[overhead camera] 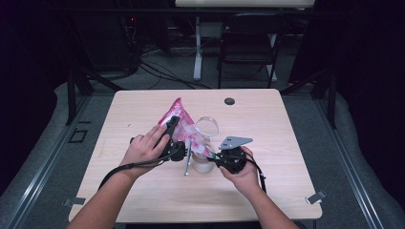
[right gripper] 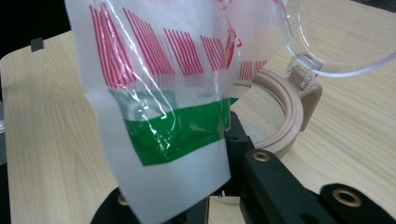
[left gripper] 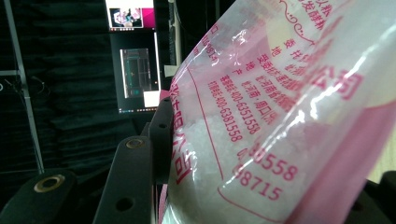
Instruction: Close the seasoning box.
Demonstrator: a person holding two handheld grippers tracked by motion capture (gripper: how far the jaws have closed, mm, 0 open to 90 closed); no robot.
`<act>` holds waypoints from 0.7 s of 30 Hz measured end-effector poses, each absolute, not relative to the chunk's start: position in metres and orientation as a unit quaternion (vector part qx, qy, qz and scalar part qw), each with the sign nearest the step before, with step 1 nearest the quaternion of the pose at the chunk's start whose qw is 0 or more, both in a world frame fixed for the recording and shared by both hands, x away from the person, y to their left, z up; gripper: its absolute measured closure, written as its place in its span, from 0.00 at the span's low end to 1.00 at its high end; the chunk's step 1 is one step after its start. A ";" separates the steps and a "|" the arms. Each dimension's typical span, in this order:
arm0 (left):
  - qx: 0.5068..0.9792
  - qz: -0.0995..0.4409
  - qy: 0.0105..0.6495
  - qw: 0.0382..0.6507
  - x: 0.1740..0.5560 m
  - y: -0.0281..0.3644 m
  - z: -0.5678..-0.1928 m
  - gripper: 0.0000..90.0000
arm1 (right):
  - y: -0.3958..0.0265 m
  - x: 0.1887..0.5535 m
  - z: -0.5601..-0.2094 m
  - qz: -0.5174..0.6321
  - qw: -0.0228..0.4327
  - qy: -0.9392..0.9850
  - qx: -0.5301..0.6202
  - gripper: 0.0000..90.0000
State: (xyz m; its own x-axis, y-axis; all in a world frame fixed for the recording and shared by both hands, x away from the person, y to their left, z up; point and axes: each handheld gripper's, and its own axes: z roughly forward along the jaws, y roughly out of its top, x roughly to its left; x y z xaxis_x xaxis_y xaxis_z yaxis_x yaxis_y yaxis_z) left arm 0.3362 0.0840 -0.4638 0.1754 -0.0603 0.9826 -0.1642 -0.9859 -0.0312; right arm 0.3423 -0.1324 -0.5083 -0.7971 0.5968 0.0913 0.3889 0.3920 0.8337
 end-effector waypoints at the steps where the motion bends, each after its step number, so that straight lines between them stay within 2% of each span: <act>1: 0.764 0.640 -0.076 0.040 0.336 0.084 -0.463 0.66 | -0.132 0.342 -0.508 0.464 0.112 0.827 0.298 1.00; 21: 0.755 0.649 -0.085 0.037 0.334 0.081 -0.459 0.66 | -0.134 0.343 -0.508 0.465 0.110 0.825 0.302 1.00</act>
